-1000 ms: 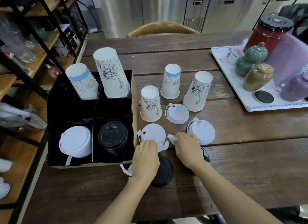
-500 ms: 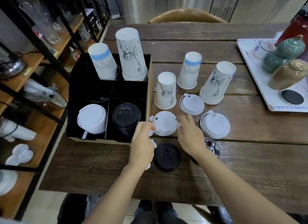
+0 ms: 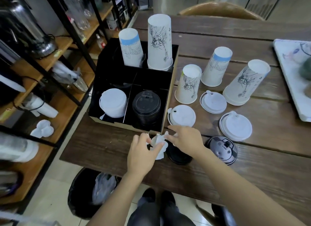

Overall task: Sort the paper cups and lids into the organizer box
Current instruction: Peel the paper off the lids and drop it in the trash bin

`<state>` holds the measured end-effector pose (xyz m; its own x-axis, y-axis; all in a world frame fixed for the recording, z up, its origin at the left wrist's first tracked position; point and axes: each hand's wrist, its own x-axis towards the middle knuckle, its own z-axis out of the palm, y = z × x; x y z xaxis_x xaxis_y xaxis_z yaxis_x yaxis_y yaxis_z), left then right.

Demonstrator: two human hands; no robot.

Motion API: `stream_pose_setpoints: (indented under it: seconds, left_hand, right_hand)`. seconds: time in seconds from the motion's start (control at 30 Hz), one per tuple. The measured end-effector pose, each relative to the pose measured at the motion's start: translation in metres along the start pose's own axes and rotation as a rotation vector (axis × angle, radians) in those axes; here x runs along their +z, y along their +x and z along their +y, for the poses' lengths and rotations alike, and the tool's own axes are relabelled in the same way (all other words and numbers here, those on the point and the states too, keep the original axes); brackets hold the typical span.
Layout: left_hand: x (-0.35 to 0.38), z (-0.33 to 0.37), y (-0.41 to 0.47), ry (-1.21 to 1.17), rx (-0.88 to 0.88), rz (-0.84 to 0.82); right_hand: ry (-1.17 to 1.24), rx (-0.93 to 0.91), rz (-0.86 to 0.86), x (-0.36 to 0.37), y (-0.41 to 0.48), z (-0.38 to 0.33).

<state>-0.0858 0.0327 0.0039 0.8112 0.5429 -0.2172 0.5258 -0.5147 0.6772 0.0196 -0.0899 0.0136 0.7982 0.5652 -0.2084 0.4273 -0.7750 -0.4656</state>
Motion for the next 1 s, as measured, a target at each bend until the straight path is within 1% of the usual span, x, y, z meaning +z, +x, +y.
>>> stream_pose_setpoints:
  seconds: [0.07, 0.17, 0.3, 0.4, 0.5, 0.57, 0.63, 0.77, 0.8, 0.87, 0.93, 1.0]
  left_hand:
    - [0.006, -0.005, -0.003, 0.035, -0.016, -0.034]
    - [0.012, -0.011, -0.008, 0.097, 0.014, -0.019]
    - [0.011, -0.018, -0.011, 0.107, 0.054, -0.018]
    - [0.01, -0.021, -0.014, 0.093, 0.082, -0.016]
    - [0.01, -0.021, -0.017, 0.076, 0.052, -0.024]
    - [0.013, -0.021, -0.015, 0.165, 0.05, -0.035]
    - [0.015, -0.019, -0.015, 0.265, 0.106, -0.018]
    - [0.016, -0.02, -0.015, 0.334, 0.168, 0.011]
    - [0.015, -0.02, -0.016, 0.32, 0.176, 0.012]
    - [0.012, -0.017, -0.016, 0.156, 0.126, 0.006]
    - [0.006, -0.016, -0.015, -0.02, 0.019, 0.04]
    - [-0.001, -0.019, -0.011, -0.144, -0.081, 0.06]
  right_hand:
    - [0.001, -0.004, -0.068, 0.004, 0.003, -0.002]
    - [0.021, -0.019, -0.123, 0.007, 0.006, -0.004]
    - [0.017, -0.06, -0.106, 0.007, 0.006, -0.009]
    - [0.086, -0.054, -0.088, 0.006, 0.003, -0.011]
    - [0.139, -0.038, -0.035, 0.006, 0.001, -0.011]
    - [0.185, -0.025, -0.001, 0.006, -0.001, -0.009]
    - [0.239, -0.015, 0.032, 0.007, -0.003, -0.008]
    - [0.327, -0.003, 0.065, 0.003, -0.007, -0.006]
    - [0.345, 0.007, 0.069, 0.001, -0.008, -0.005]
    - [0.366, 0.031, 0.066, -0.003, -0.01, -0.003]
    - [0.4, 0.051, 0.048, -0.009, -0.012, -0.003]
    - [0.405, 0.032, 0.037, -0.013, -0.015, -0.003]
